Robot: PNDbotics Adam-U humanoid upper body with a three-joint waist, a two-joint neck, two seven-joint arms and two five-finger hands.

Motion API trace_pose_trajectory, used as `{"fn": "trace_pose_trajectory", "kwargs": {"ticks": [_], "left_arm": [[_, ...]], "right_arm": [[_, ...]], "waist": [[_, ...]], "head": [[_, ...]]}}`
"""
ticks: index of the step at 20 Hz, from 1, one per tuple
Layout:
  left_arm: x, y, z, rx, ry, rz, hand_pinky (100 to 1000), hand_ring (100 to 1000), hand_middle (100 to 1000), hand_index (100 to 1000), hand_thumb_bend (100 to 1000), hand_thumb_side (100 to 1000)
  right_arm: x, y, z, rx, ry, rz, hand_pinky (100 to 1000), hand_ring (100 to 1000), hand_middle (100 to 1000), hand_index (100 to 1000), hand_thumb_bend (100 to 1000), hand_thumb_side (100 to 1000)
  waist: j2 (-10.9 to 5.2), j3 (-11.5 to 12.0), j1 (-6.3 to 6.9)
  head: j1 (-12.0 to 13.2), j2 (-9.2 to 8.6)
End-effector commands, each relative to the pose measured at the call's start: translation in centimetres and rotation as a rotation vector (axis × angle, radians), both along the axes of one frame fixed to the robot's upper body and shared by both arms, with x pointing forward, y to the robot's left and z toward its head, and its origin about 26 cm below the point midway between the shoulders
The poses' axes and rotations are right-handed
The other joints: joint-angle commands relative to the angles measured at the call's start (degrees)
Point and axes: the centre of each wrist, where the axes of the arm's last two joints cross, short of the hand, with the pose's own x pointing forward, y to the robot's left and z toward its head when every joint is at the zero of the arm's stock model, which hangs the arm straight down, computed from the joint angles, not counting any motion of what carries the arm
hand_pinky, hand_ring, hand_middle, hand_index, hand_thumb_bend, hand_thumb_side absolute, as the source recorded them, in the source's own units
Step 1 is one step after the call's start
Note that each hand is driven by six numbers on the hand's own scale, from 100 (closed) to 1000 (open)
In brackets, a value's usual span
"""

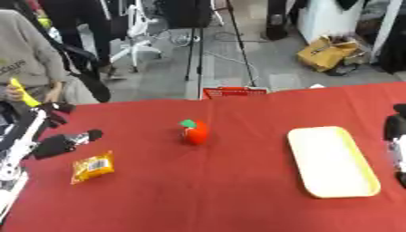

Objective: Pick up objects on the table and place them in the box.

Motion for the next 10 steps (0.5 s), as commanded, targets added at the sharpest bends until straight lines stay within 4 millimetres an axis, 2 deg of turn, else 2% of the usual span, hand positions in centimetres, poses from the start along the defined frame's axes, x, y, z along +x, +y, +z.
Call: {"fn": "trace_pose_trajectory", "kwargs": {"ticks": [1,5,10], "left_arm": [[1.2,1.8,0.8,0.090,0.187,-0.012,733,697,712,805,936,483],[3.0,2.8,0.6,0.156,0.338,-0.010,766,723,734,823,940,445],[4.3,3.1,0.3,0.228,0.419,0.007,784,739,748,832,946,431]], "right_arm": [[-0.3,-0.1,0.9,-0.020,-0.032,0.003,614,626,602,747,305,661],[-0.3,-0.1,0.9,-0.022,-0.030,0.007,613,626,602,747,306,662],[-0.3,-0.1,0.8,-0.021,-0.028,0.009,614,625,602,747,306,661]], "waist": [[-1.49,0.0,-0.13],[-1.58,-0.3,-0.27],[-1.60,-0.3,-0.35]], "head": [[-0.1,-0.51],[-0.1,-0.71],[-0.2,-0.74]]}}
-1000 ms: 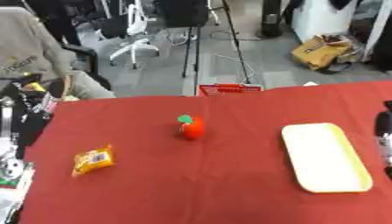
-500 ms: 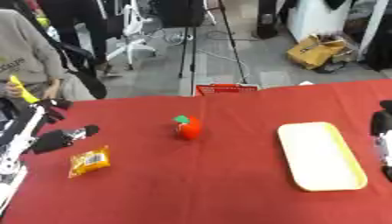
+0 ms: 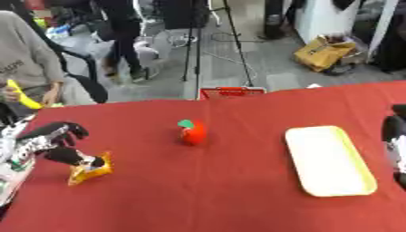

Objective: Pick up objects on the table and place them in the box.

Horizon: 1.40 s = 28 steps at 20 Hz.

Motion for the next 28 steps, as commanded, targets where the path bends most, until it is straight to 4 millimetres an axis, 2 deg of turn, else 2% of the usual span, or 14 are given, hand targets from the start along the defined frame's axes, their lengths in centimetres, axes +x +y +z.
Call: {"fn": "trace_pose_trajectory", "kwargs": {"ticks": [1,18,28], "left_arm": [[0.4,1.2,1.3,0.076,0.013,0.020,784,739,748,832,946,431],[2.9,1.3,-1.6,0.018,0.029,0.043,776,737,731,803,896,383],[3.2,1.0,-2.2,0.018,0.150,-0.005,792,736,706,788,762,326]], "right_arm": [[-0.3,-0.1,0.8,-0.018,-0.032,0.007,614,625,602,747,306,661],[-0.3,0.0,0.9,-0.017,-0.032,0.012,613,625,601,747,310,661],[-0.3,0.0,0.8,-0.017,-0.031,0.013,613,624,601,747,312,660]], "waist": [[-1.59,0.0,-0.35],[-1.21,-0.2,-0.76],[-1.17,-0.5,-0.46]], "head": [[-0.1,-0.68],[-0.2,-0.88],[-0.4,-0.75]]}}
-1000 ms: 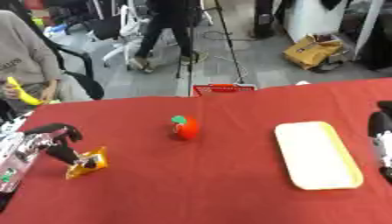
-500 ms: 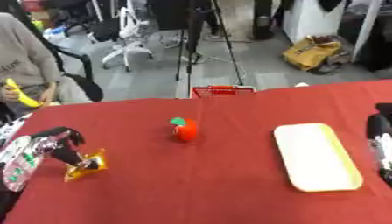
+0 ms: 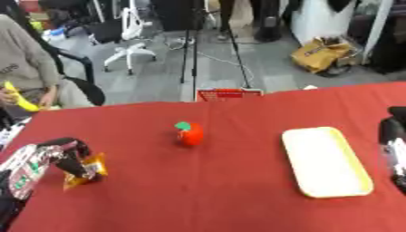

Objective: Pick up objects on the table and place them in the box.

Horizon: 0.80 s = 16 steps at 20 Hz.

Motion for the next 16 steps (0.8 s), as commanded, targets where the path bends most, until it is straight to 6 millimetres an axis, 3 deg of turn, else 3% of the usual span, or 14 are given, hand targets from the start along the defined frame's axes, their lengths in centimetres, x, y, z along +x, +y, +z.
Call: {"fn": "trace_pose_trajectory", "kwargs": {"ticks": [1,4,5,6,7,8,9,10,11,16], "left_arm": [[0.26,0.54,1.40,0.023,-0.004,-0.004,792,735,703,787,752,322],[0.23,0.50,1.21,0.023,0.013,-0.009,792,727,691,781,703,308],[0.21,0.51,1.12,0.024,0.021,-0.010,790,703,659,761,610,285],[0.21,0.52,1.07,0.025,0.027,-0.009,790,703,659,761,610,285],[0.18,0.55,0.97,0.026,0.036,-0.008,782,650,610,730,506,260],[0.17,0.57,0.90,0.027,0.044,-0.006,782,650,610,730,506,260],[0.14,0.62,0.83,0.029,0.052,-0.002,761,587,555,681,314,228],[0.11,0.66,0.77,0.030,0.058,0.002,761,587,555,681,314,228],[0.08,0.75,0.77,0.032,0.061,0.009,736,524,495,615,100,212],[0.16,0.92,1.50,0.020,0.042,0.032,704,459,433,540,100,205]], "right_arm": [[-0.29,0.03,0.83,-0.014,-0.030,0.009,613,624,601,747,312,660],[-0.29,0.02,0.84,-0.014,-0.031,0.008,613,624,601,747,312,661],[-0.29,0.02,0.85,-0.013,-0.031,0.007,613,624,601,747,313,660],[-0.29,0.01,0.85,-0.013,-0.031,0.007,613,624,601,747,313,660],[-0.28,0.01,0.85,-0.012,-0.031,0.006,613,624,601,747,313,661],[-0.28,0.02,0.85,-0.012,-0.031,0.007,613,624,601,747,313,661],[-0.28,0.02,0.85,-0.012,-0.031,0.007,613,624,601,747,313,661],[-0.28,0.02,0.85,-0.012,-0.031,0.007,613,624,601,747,313,661],[-0.29,0.02,0.85,-0.012,-0.031,0.007,613,624,601,747,313,661],[-0.28,0.00,0.85,-0.013,-0.031,0.005,613,624,601,748,314,661]], "waist": [[-1.18,0.0,-0.44],[-1.19,-0.1,-0.46],[-1.19,-0.1,-0.47],[-1.19,-0.1,-0.47],[-1.19,-0.1,-0.47],[-1.19,-0.1,-0.47],[-1.18,-0.1,-0.46],[-1.18,-0.1,-0.46],[-1.18,-0.1,-0.46],[-1.23,0.0,-0.50]], "head": [[0.0,-0.33],[0.0,-0.35],[-0.1,-0.36],[-0.1,-0.36],[-0.1,-0.38],[-0.1,-0.39],[-0.1,-0.40],[-0.1,-0.41],[-0.1,-0.42],[-0.2,-0.39]]}}
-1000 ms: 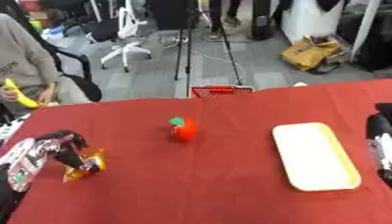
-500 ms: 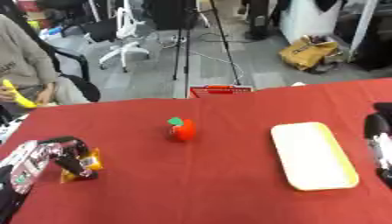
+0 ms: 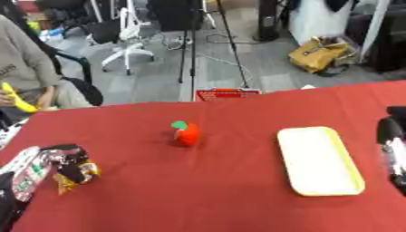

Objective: Pick up objects on the table and place them in the box.

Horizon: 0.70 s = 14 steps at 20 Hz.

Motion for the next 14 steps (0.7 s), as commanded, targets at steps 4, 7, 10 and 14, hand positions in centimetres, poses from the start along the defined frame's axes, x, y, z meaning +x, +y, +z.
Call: {"fn": "trace_pose_trajectory", "kwargs": {"ticks": [4,7,10,14], "left_arm": [[0.5,0.3,4.3,-0.008,-0.124,-0.004,691,462,447,553,100,214],[0.9,-0.7,7.0,-0.022,-0.215,-0.051,686,470,457,565,100,230],[1.2,-2.4,10.1,-0.008,-0.306,-0.129,684,487,463,569,100,235],[1.6,-5.5,13.2,0.001,-0.384,-0.253,684,494,473,582,100,250]], "right_arm": [[-0.3,0.0,0.8,-0.012,-0.030,0.005,613,624,601,748,315,661],[-0.3,0.0,0.8,-0.012,-0.030,0.005,613,624,601,748,315,662],[-0.3,0.0,0.8,-0.012,-0.029,0.007,613,624,601,748,316,662],[-0.3,0.1,0.8,-0.011,-0.026,0.012,613,624,601,748,316,663]], "waist": [[-1.35,0.1,-0.53],[-1.47,0.1,-0.57],[-1.63,0.0,-0.62],[-1.88,-0.2,-0.70]], "head": [[-0.3,-0.41],[-0.4,-0.40],[-0.5,-0.36],[-0.6,-0.32]]}}
